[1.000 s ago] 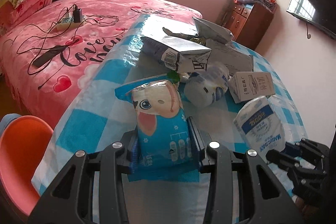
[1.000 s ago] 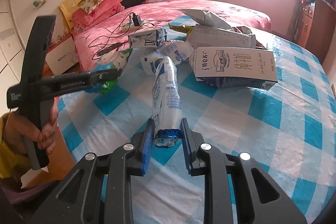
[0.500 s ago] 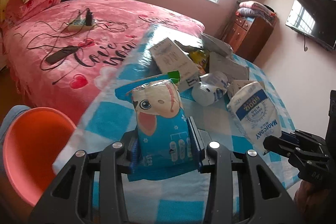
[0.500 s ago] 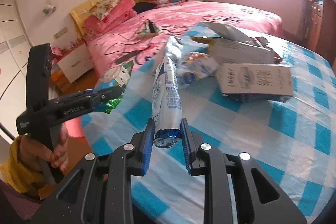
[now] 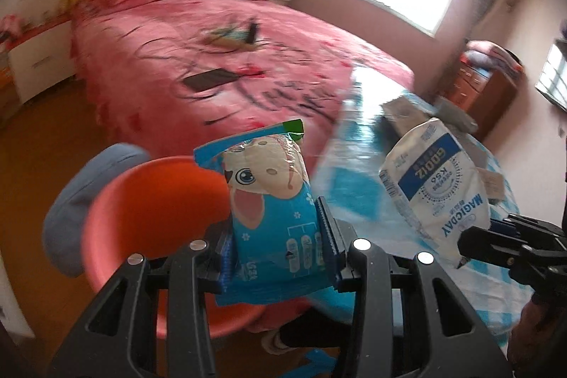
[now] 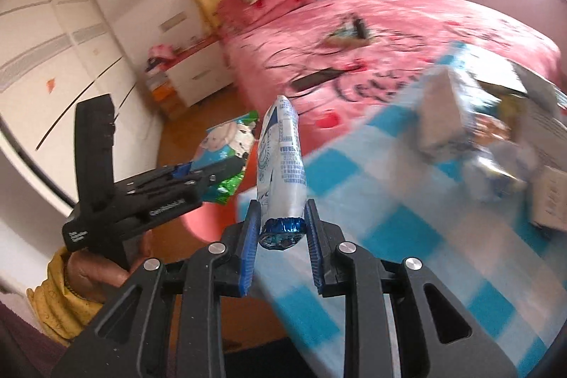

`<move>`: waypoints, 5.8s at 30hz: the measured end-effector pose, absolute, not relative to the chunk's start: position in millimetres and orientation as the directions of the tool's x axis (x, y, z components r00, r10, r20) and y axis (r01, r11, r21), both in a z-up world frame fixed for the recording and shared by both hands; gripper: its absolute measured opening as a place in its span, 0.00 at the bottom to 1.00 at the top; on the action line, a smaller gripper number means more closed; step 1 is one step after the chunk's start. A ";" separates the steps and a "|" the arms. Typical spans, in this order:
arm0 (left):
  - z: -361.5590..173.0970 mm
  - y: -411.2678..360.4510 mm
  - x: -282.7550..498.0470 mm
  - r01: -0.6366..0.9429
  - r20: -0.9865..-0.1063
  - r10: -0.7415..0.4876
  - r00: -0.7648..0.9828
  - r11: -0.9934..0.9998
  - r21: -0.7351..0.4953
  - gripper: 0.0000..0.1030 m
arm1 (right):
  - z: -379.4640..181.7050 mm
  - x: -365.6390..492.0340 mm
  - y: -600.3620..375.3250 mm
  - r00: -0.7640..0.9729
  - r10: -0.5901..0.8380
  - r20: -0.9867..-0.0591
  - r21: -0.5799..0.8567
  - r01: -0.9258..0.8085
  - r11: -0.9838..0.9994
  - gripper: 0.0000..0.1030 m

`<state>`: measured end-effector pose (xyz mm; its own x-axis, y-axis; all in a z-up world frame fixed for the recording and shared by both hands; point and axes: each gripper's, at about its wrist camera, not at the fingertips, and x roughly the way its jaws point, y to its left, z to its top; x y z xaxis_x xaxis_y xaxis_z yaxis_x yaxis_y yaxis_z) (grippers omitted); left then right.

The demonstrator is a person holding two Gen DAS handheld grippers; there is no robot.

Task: Collect trash
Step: 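Carry both packs over the orange bucket and open both tools to drop them, then move both open tools back to the trash on the table, then grasp the white milk carton with the right tool while the left tool grasps the white feather-print pack, then carry the carton and pack over the orange bucket and open both tools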

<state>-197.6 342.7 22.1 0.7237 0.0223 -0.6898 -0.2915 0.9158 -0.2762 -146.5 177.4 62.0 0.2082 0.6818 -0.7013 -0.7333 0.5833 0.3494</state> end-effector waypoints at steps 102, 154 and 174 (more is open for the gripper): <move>50.3 27.5 166.4 0.402 -0.927 -0.074 0.367 0.911 0.086 0.79 | 2.9 -4.1 -99.4 0.554 0.482 -0.679 0.532 -0.081 0.843 0.80; 95.9 115.2 -35.8 0.161 -0.762 -0.221 0.609 0.975 -0.154 0.69 | 17.7 -44.8 -126.7 0.562 0.688 -0.459 0.722 -0.215 0.657 0.62; 78.3 192.3 -107.7 0.029 -0.739 -0.160 0.654 0.982 -0.187 0.69 | 28.9 -75.2 -35.2 0.434 0.751 -0.497 0.674 -0.352 0.649 0.62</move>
